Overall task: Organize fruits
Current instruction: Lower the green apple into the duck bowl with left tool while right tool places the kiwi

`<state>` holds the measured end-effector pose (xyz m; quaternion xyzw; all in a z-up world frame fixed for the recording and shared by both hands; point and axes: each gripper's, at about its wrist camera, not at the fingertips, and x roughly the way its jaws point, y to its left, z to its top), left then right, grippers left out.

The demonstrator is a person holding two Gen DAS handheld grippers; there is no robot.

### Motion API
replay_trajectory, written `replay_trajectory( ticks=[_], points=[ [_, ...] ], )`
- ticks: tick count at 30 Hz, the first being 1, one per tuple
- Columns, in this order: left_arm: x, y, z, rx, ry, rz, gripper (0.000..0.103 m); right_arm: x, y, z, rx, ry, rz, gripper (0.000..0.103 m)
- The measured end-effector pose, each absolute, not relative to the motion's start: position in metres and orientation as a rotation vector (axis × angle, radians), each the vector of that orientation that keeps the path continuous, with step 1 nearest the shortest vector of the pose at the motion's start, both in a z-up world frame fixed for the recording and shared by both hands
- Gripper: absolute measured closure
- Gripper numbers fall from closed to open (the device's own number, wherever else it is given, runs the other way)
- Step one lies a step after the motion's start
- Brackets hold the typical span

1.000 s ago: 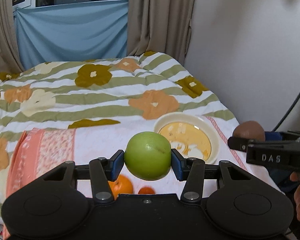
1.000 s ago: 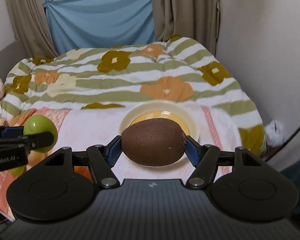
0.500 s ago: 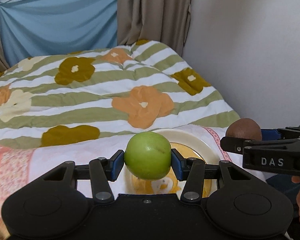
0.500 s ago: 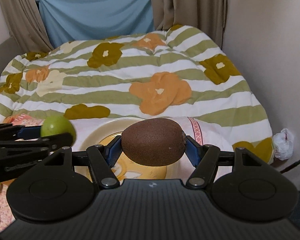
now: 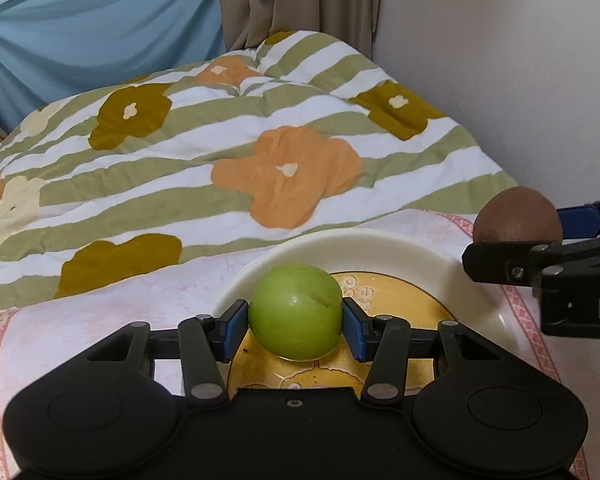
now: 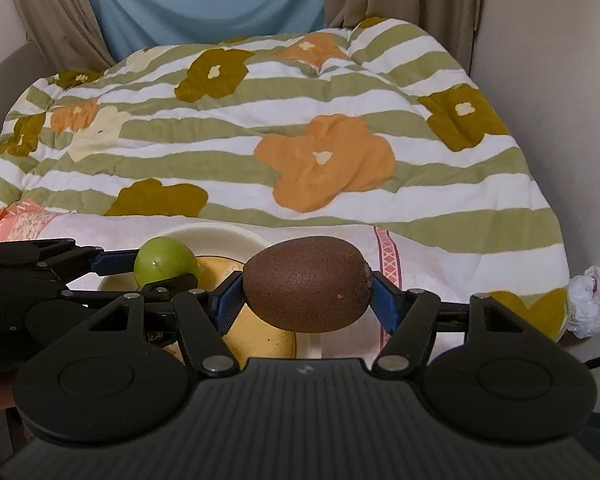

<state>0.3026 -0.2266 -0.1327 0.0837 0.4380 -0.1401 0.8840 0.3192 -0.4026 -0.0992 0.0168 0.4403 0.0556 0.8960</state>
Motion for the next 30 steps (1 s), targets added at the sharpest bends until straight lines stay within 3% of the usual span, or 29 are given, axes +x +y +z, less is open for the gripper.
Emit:
replay_trajectory(
  ticks=[3, 5, 6, 18, 30],
  points=[
    [0.304, -0.228, -0.134, 0.189, 0.900, -0.276, 0.043, 0.323, -0.404, -0.102, 0.038, 0.913, 0.134, 0.022],
    [0.300, -0.229, -0.128, 0.203, 0.869, -0.270, 0.012, 0.324, -0.404, -0.102, 0.038, 0.912, 0.142, 0.022],
    [0.297, -0.229, -0.124, 0.208, 0.851, -0.269, 0.009, 0.324, -0.405, -0.101, 0.039, 0.912, 0.146, 0.022],
    [0.257, -0.200, -0.103, 0.158, 0.874, -0.224, 0.009, 0.324, -0.391, -0.103, -0.021, 0.895, 0.246, 0.022],
    [0.237, -0.174, -0.100, 0.102, 0.895, -0.148, 0.009, 0.324, -0.348, -0.141, -0.212, 0.860, 0.368, 0.022]
  ],
)
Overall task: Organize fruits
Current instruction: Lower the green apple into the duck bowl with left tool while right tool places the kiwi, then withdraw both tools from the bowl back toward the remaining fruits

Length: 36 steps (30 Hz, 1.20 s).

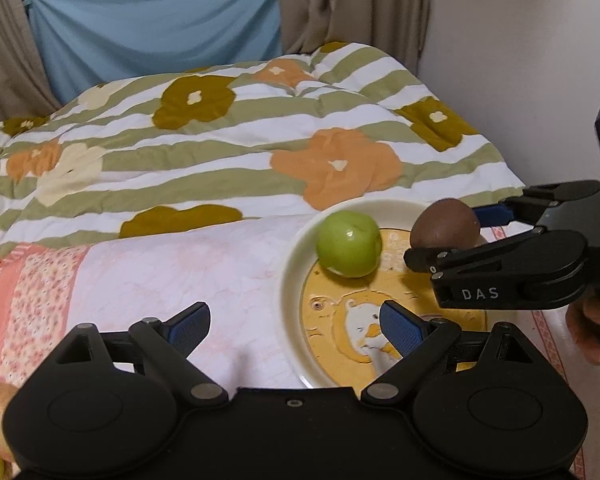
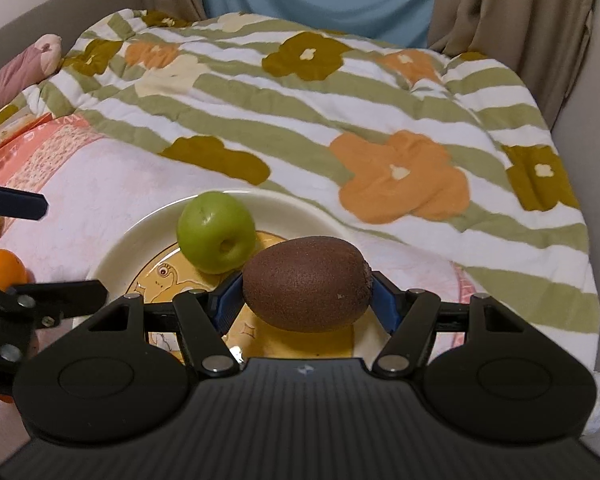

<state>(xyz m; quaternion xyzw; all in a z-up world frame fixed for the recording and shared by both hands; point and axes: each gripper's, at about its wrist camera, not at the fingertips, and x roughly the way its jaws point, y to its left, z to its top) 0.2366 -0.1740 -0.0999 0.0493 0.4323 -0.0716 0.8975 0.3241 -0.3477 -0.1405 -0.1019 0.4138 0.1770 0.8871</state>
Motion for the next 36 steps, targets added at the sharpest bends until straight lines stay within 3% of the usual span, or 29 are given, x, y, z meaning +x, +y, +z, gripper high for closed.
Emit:
replay_trajectory(
  ticks=[8, 10, 11, 12, 25, 36],
  points=[
    [0.232, -0.165, -0.103, 0.074, 0.907, -0.125, 0.009, 0.326, -0.335, -0.150, -0.300, 0.853, 0.396, 0.020],
    [0.230, -0.165, -0.103, 0.073, 0.908, -0.122, 0.009, 0.325, -0.332, -0.152, -0.331, 0.841, 0.393, 0.015],
    [0.229, -0.165, -0.102, 0.072, 0.909, -0.120, 0.009, 0.323, -0.330, -0.150, -0.346, 0.830, 0.389, 0.003],
    [0.228, -0.164, -0.101, 0.072, 0.908, -0.119, 0.009, 0.321, -0.329, -0.149, -0.360, 0.813, 0.379, 0.000],
    [0.210, -0.152, -0.085, 0.043, 0.887, -0.100, 0.009, 0.301, -0.349, -0.122, -0.296, 0.769, 0.310, 0.000],
    [0.168, -0.130, -0.042, 0.088, 0.781, -0.147, 0.009, 0.245, -0.349, -0.062, -0.189, 0.726, 0.175, 0.000]
  ],
)
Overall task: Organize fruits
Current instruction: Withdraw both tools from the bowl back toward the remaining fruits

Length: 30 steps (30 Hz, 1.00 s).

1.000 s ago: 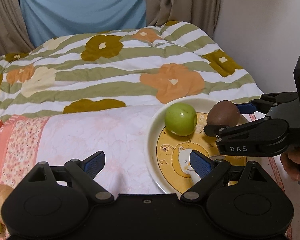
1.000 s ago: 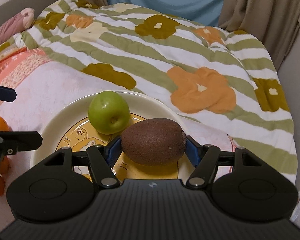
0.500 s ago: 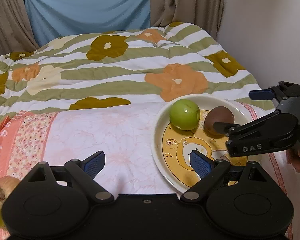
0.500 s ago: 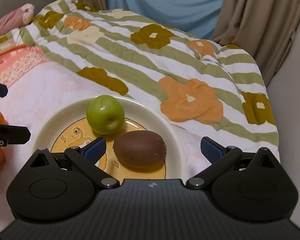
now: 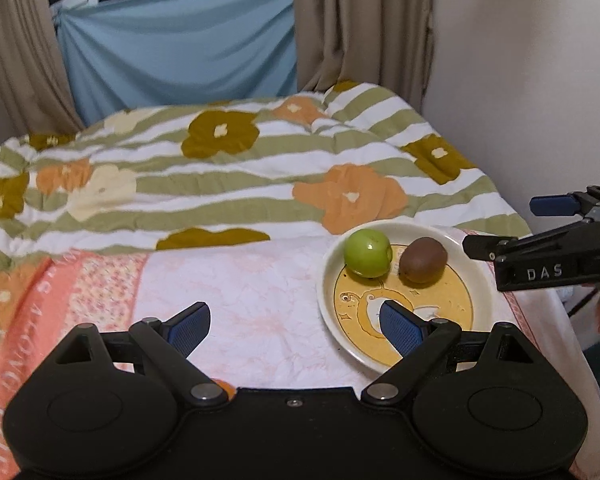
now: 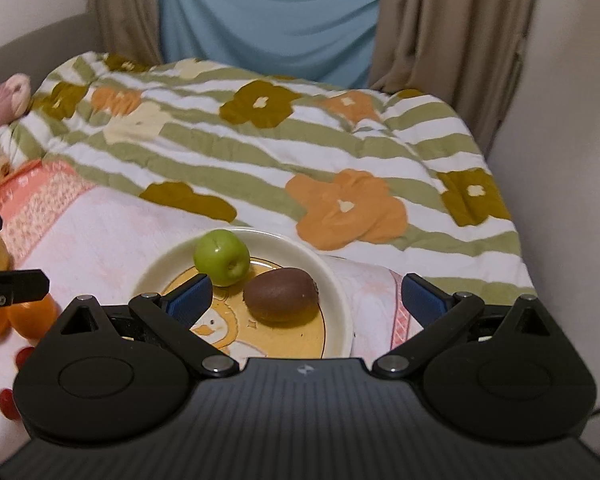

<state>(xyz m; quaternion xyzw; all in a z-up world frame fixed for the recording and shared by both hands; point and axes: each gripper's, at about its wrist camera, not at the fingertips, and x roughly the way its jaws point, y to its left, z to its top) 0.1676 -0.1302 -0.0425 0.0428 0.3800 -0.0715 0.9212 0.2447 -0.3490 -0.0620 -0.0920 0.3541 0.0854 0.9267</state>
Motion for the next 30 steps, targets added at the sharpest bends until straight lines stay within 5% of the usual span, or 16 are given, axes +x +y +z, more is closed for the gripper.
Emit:
replay_trajectory(
  ticks=[14, 30],
  points=[
    [0.078, -0.079, 0.005, 0.112, 0.630, -0.182, 0.000, 0.136, -0.305, 0.008, -0.071, 0.662, 0.012, 0.000],
    [0.036, 0.012, -0.007, 0.095, 0.636, -0.129, 0.000, 0.068, -0.219, 0.004, -0.002, 0.672, 0.039, 0.000]
  ],
)
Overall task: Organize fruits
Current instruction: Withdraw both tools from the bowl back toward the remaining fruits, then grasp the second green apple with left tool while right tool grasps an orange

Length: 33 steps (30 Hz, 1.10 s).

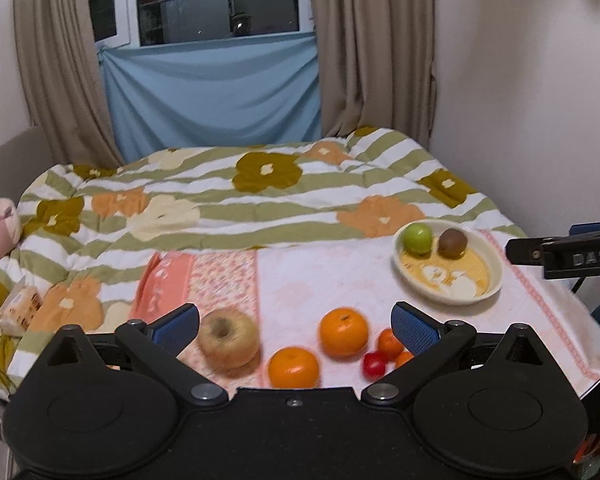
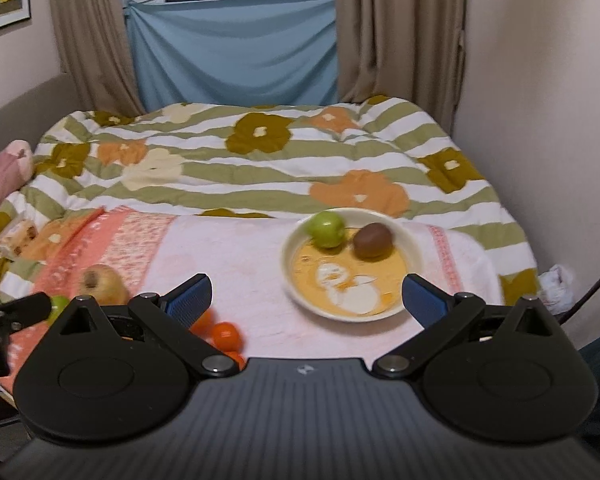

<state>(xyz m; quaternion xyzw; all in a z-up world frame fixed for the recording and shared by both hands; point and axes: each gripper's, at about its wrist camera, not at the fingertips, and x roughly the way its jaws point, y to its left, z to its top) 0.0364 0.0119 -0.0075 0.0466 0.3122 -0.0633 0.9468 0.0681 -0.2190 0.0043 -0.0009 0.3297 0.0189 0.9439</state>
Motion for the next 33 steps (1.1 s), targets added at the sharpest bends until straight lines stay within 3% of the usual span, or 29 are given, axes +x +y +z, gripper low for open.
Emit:
replay_trajectory(
  ticks=[10, 33],
  points=[
    [0.048, 0.080, -0.046, 0.131, 0.656, -0.066, 0.000, 0.069, -0.151, -0.021, 0.067, 0.724, 0.080, 0.000],
    [0.111, 0.108, -0.144, 0.458, 0.840, -0.187, 0.032, 0.110, -0.050, -0.118, 0.070, 0.843, 0.132, 0.000]
  ],
)
